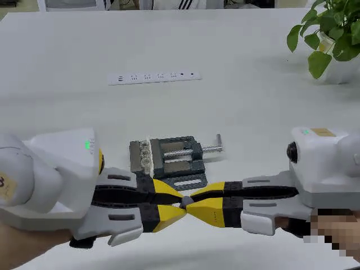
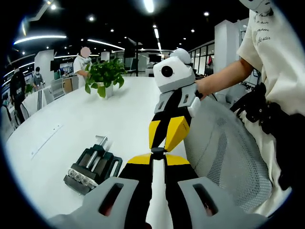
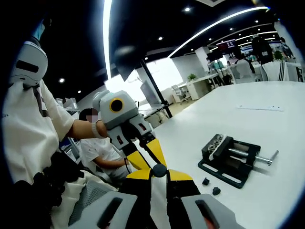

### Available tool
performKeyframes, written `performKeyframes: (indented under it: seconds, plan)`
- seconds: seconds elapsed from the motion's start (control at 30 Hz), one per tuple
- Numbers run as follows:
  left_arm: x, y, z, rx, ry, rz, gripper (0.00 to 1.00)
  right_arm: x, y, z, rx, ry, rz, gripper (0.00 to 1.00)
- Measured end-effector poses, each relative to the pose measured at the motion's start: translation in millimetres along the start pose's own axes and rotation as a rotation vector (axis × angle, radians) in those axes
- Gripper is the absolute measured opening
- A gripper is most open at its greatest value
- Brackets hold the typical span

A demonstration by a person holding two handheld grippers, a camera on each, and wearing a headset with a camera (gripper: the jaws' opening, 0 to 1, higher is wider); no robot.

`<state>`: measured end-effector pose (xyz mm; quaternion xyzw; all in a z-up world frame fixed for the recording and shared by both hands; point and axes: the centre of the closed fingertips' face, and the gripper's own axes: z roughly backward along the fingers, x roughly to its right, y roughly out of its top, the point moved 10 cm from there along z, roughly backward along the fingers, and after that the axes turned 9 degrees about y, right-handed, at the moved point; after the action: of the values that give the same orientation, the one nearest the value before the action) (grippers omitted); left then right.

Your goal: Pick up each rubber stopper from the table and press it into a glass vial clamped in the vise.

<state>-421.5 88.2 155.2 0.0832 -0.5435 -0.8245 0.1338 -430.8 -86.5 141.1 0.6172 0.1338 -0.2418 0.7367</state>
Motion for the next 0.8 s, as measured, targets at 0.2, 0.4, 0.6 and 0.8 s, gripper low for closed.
performKeyframes:
  seconds: [0.2, 0.4, 0.6, 0.8]
  plan:
    - [-1.9, -0.7, 1.5, 0.003, 0.005, 0.006, 0.05, 0.2, -1.4, -0.9, 0.036, 0.006, -0.039, 0.06]
    - [-1.8, 0.5, 1.6, 0.008, 0.009, 0.012, 0.05, 0.8, -2.6, 0.0, 0.073, 0.011, -0.071, 0.06]
    - [-1.7, -0.5, 1.1, 0.005, 0.008, 0.025, 0.05, 0.3, -3.3, 0.2, 0.067, 0.012, -0.061, 0.06]
    - [-0.5, -1.1, 0.8, 0.001, -0.003, 0.031, 0.05, -0.9, -4.2, -0.2, 0.054, 0.024, -0.037, 0.06]
